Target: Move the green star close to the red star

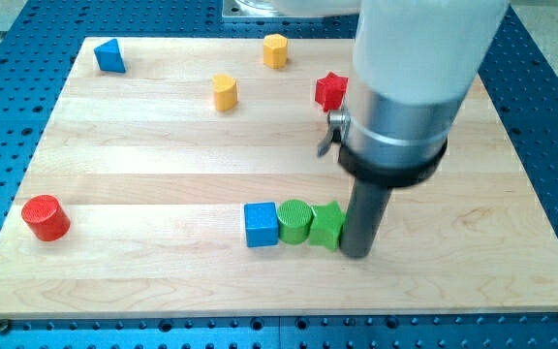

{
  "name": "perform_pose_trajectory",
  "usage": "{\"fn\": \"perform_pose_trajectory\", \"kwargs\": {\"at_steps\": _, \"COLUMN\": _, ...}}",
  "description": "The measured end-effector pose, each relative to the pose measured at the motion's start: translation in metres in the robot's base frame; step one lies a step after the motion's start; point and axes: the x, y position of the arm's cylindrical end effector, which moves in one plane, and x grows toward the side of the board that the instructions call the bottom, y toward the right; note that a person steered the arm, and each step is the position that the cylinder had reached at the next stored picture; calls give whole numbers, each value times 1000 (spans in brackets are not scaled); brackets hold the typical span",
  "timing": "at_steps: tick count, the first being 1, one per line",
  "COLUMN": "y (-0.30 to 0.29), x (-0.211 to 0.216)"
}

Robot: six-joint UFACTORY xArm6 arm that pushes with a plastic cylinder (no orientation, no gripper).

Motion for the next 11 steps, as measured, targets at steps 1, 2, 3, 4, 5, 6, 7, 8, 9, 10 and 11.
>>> {"fn": "perform_pose_trajectory", "kwargs": {"at_steps": 1, "y": 17, "x": -36}}
{"fn": "perform_pose_trajectory", "kwargs": {"at_steps": 2, "y": 22, "x": -20}}
{"fn": "perform_pose_trajectory", "kwargs": {"at_steps": 3, "y": 25, "x": 44}}
{"fn": "perform_pose_trajectory", "kwargs": {"at_steps": 4, "y": -17, "x": 47}}
{"fn": "perform_pose_trajectory", "kwargs": {"at_steps": 5, "y": -7, "x": -16}}
{"fn": "perform_pose_trajectory", "kwargs": {"at_steps": 6, "y": -4, "x": -41}}
{"fn": "perform_pose_trajectory", "kwargs": {"at_steps": 7, "y": -7, "x": 32}}
{"fn": "perform_pose_trajectory", "kwargs": {"at_steps": 8, "y": -42, "x": -14}}
{"fn": "perform_pose_trajectory", "kwargs": {"at_steps": 9, "y": -23, "x": -95}}
{"fn": "perform_pose_trajectory", "kwargs": {"at_steps": 10, "y": -5, "x": -152}}
{"fn": "perform_pose_trajectory", "kwargs": {"at_steps": 11, "y": -1, "x": -153}}
